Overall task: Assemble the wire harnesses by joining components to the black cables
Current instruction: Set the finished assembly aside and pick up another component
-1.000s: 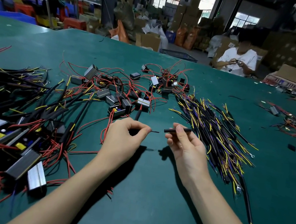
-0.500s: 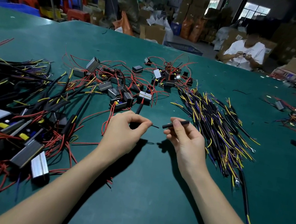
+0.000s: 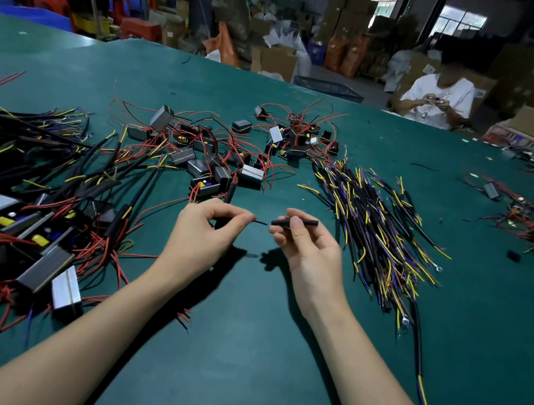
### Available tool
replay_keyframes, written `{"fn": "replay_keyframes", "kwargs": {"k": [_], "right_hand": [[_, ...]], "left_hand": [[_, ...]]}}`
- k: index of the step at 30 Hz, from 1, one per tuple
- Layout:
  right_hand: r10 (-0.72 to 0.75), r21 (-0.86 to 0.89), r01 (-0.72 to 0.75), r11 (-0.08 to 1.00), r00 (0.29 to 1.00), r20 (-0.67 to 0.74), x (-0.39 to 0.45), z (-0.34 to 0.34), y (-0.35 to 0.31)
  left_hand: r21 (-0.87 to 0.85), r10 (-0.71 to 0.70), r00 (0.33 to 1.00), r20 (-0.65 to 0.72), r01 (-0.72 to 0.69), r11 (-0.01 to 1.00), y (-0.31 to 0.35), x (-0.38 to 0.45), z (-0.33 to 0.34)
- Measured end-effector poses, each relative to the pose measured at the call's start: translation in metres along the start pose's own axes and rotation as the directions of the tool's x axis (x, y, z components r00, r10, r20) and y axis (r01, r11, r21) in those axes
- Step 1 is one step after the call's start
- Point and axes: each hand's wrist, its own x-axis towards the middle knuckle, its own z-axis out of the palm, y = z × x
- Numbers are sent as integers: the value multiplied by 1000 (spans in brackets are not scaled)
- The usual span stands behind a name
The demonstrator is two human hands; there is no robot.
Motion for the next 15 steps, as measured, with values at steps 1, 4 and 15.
{"fn": "replay_keyframes", "kwargs": {"k": [1,4,15], "right_hand": [[15,25,-15,1000,1000,-5,0,0,0],[72,95,-70,993,997,-13,0,0,1],[140,164,-135,977,990,-16,-1,-4,-7]], "left_hand": [[-1,2,1000,-1,-2,1000,-1,0,0],[6,15,1000,-9,-15,1000,-2,-1,0],[37,40,999,-1,-40,999,-2,0,3]]}}
